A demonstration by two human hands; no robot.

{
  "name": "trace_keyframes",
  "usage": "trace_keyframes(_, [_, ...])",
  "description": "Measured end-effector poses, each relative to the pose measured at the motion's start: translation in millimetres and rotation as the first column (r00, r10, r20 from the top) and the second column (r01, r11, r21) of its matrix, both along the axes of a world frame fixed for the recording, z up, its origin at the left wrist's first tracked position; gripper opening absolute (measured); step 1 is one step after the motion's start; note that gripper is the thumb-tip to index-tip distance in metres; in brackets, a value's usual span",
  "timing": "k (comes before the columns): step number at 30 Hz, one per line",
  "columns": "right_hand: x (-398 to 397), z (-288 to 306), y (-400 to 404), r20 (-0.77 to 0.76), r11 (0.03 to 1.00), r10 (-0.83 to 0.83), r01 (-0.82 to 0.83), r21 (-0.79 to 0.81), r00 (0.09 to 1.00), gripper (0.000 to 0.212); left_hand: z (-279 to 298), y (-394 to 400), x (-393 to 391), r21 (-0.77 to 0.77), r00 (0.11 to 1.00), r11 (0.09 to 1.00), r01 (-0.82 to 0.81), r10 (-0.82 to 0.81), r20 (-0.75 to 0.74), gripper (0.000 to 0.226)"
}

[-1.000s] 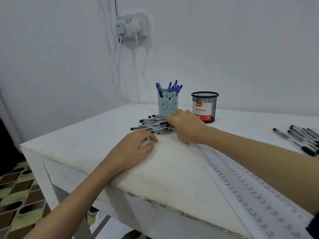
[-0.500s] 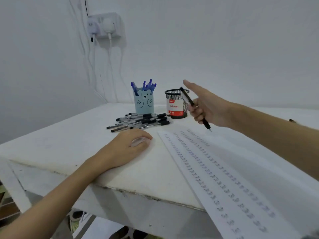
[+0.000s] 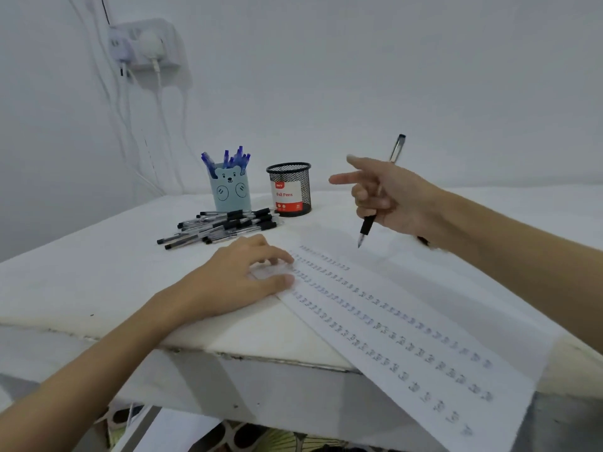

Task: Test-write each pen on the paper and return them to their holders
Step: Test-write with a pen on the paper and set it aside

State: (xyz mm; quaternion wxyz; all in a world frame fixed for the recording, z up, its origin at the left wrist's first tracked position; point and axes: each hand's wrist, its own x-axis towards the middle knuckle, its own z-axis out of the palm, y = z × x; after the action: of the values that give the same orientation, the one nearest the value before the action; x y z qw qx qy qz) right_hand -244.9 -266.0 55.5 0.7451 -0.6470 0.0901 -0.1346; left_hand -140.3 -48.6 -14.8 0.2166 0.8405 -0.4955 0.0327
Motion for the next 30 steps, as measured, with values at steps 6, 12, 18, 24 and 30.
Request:
trace_keyframes(6, [-8.4,-14.9,-12.7,-0.192,0.961,-0.076,0.020,-0.277,0.979,0.074,5.9,-6.2,11.0,-0.042,0.999,0.998,0.038,-0.039,-0.006,0.019])
trace_keyframes(12, [2.5,-33.9,-8.0,-0.046,0.902,-0.155,0.123,-0.413,0.987,0.033,10.8,-45.9,24.5,0.008,0.999,0.999,0.036,-0.036,0.001,0.023])
trace_keyframes(18, [15.2,-53.8,5.5,0.040,0.936,-0.234,0.236,-0.259,0.971,0.035,-11.0,-59.1,36.2,-0.072,0.999,0.997,0.043,-0.045,-0.027,0.023])
trace_keyframes(24, [12.0,-62.2,11.4,0.056,0.864,-0.129,0.140,-0.483,0.990,0.045,-10.6,-58.8,38.4,-0.123,0.996,0.990,0.075,-0.081,-0.044,0.022])
trace_keyframes(30, [12.4,-68.1,10.7,0.107,0.728,-0.157,0.188,-0.659,0.982,0.046,-12.3,-58.5,40.6,-0.124,0.995,0.988,0.091,-0.096,-0.031,0.023])
